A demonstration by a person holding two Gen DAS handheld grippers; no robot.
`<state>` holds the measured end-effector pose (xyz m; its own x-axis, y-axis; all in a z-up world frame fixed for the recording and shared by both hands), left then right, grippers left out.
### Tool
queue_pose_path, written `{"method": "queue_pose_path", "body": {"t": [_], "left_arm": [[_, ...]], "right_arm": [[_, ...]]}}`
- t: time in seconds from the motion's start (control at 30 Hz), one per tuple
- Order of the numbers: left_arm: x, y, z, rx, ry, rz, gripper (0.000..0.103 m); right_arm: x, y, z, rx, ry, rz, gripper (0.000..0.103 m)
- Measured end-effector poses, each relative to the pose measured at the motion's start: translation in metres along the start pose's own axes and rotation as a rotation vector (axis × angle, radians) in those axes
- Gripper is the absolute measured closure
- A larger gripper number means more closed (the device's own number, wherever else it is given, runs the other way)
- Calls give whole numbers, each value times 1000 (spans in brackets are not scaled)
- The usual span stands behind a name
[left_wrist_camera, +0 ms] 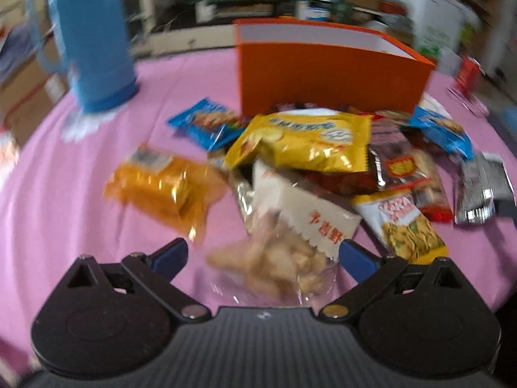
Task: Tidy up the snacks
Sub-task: 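Close the right tool on the silver foil bag while the left tool grips the clear bag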
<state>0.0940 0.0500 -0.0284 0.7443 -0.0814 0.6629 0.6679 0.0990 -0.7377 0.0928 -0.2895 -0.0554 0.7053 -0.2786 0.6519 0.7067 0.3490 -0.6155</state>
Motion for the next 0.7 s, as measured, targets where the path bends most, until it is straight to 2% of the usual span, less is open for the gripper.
{"method": "queue_pose_path", "body": {"t": [0.2, 0.27, 0.37, 0.47, 0.53, 0.6, 0.7], "left_arm": [[-4, -5, -7, -110, 182, -4, 3], [-5, 0, -17, -108, 227, -6, 3], [-2, 17, -28, -57, 267, -8, 3], [-2, 28, -31, -33, 256, -12, 3], [-3, 27, -30, -53, 230, -8, 8], [-4, 26, -29, -74, 198, -2, 12], [-8, 26, -26, -75, 154, 6, 12]], "right_arm": [[-1, 4, -1, 1, -5, -1, 11], [-1, 5, -1, 2, -11, -1, 11], [0, 7, 0, 4, -27, 12, 11], [0, 8, 2, 5, -57, 37, 11], [2, 3, 1, 11, -4, 46, 11], [6, -8, 4, 49, 19, -6, 12], [17, -15, 35, -8, -155, -73, 11]]}}
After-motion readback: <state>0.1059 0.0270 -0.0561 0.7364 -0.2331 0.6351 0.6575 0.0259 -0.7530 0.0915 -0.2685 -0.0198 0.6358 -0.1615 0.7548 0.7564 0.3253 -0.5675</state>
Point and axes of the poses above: each gripper's, at about its wrist camera, not at the fingertips, and y roughly the way its jaws point, z to its left, x to its top, the point moved 3 cm from there along y, roughly the way its jaws point, and after that the axes turned 9 degrees about x, right-handed, at the moved point
